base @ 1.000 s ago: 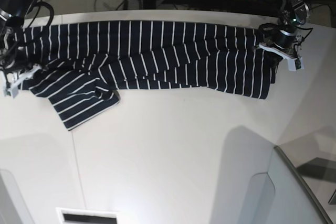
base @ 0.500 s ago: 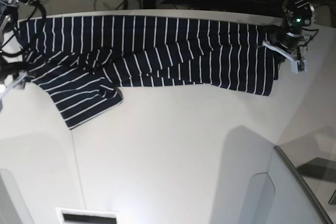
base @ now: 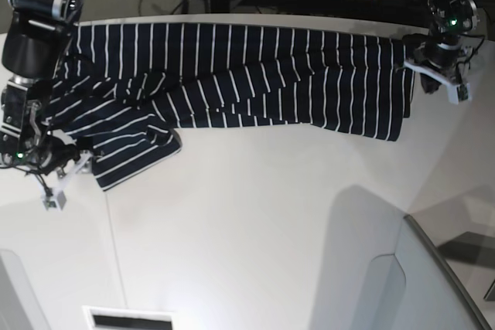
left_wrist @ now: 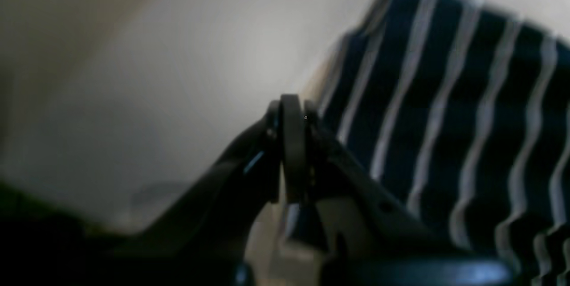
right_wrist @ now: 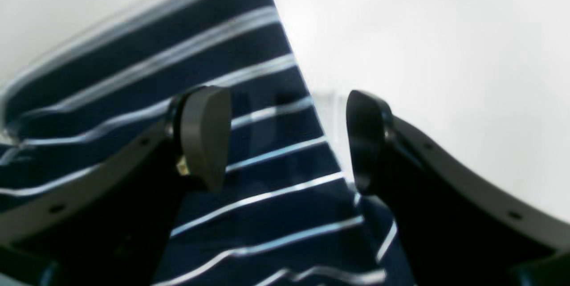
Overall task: Layout the t-shirt on the table in an organized manner, then fold the t-shirt properly
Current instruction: 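Grasp the loose sleeve end with the right gripper and fold it inward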
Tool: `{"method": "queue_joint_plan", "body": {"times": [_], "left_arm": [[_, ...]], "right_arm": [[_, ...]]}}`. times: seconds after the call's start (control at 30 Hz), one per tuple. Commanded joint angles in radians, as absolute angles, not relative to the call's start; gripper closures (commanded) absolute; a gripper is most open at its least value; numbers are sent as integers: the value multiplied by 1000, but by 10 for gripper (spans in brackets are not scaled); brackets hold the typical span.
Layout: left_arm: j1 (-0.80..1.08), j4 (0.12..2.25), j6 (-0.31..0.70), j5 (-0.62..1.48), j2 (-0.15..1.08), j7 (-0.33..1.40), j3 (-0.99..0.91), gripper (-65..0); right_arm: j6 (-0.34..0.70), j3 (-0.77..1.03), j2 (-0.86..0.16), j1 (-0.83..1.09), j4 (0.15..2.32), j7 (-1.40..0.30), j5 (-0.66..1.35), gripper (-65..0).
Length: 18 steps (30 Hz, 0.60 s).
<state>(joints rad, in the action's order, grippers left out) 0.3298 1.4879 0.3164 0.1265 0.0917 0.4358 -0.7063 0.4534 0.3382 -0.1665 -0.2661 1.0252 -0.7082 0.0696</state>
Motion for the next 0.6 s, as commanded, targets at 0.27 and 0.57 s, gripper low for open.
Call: {"method": "queue_joint_plan", "body": {"times": [0.27,0.57], "left_arm": [[328,1497,312,128,116,414,-782,0],[318,1497,312,128,114,415,-773,0]], "right_arm": [[453,340,-231,-364,809,-588,79,-384],[453,340,-197,-371,803,-587,81,-384]]}}
